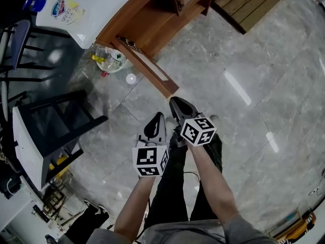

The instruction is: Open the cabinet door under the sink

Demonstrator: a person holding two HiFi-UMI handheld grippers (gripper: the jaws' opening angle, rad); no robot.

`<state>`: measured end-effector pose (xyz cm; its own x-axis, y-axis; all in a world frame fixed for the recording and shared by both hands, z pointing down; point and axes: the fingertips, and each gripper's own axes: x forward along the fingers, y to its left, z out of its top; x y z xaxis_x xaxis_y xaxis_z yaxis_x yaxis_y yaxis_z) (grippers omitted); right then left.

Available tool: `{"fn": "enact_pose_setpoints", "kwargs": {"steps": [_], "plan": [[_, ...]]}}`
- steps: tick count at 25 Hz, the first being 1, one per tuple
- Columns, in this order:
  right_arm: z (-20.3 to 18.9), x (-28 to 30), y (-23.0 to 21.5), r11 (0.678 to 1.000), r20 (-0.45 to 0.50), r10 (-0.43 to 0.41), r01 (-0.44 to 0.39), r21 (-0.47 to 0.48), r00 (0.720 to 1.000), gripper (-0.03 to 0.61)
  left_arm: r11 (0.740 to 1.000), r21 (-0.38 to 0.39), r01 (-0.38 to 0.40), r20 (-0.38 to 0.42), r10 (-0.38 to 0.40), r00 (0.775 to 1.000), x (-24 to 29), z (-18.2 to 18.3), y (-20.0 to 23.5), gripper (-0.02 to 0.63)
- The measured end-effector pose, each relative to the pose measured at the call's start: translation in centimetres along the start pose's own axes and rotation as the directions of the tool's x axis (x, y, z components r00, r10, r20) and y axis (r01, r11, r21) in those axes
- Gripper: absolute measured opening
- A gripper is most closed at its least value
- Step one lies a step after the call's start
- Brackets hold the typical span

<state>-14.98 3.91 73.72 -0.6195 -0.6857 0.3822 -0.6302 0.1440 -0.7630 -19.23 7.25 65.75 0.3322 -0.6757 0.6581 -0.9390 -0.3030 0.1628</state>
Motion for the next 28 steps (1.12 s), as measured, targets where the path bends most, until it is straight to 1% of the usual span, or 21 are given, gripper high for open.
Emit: {"fn": "enact_pose_setpoints", "kwargs": {"steps": [4, 6, 9, 13, 15, 21, 25, 28], "plan": [[0.8, -2.6, 0.8, 0.998, -0.017, 0.011, -0.012, -0.065, 1.000, 0.011, 1.000, 0.006, 0.004, 0.017, -0.004, 1.000, -1.3, 1.0, -1.9, 0.008], [1.6, -3.8, 1.3, 0.994, -0.024, 0.015, -0.018, -0.108, 1.000, 0.009, 1.000, 0.015, 0.006, 0.031, -0.006, 1.000, -1.9, 2.0, -2.6, 0.008], [3.5, -5.5, 2.7, 0.986, -0.022, 0.030, -0.033, -0.161, 0.999, 0.009, 1.000, 0.013, 0.001, 0.049, -0.002, 0.999, -3.1, 3.7, -3.4, 0.008], [6.7, -8.1, 6.1, 0.968, -0.011, 0.066, -0.067, -0.240, 0.998, 0.008, 1.000, 0.016, -0.008, 0.088, 0.006, 0.996, -5.6, 6.7, -4.6, 0.008], [8.5, -9.3, 8.4, 0.954, -0.007, 0.089, -0.087, -0.286, 0.996, 0.008, 1.000, 0.025, -0.010, 0.111, 0.007, 0.994, -6.9, 8.5, -5.2, 0.008], [14.0, -12.3, 15.6, 0.897, 0.017, 0.150, -0.128, -0.423, 0.989, 0.008, 0.999, 0.032, -0.004, 0.196, -0.002, 0.981, -10.3, 14.9, -6.6, 0.008], [17.8, -14.6, 19.7, 0.865, 0.061, 0.170, -0.120, -0.488, 0.984, 0.008, 0.999, 0.046, 0.001, 0.265, -0.013, 0.964, -12.8, 19.5, -7.5, 0.008], [20.2, -16.7, 22.1, 0.851, 0.101, 0.178, -0.101, -0.515, 0.979, 0.008, 0.998, 0.059, 0.002, 0.311, -0.020, 0.950, -15.0, 22.3, -8.2, 0.008]]}}
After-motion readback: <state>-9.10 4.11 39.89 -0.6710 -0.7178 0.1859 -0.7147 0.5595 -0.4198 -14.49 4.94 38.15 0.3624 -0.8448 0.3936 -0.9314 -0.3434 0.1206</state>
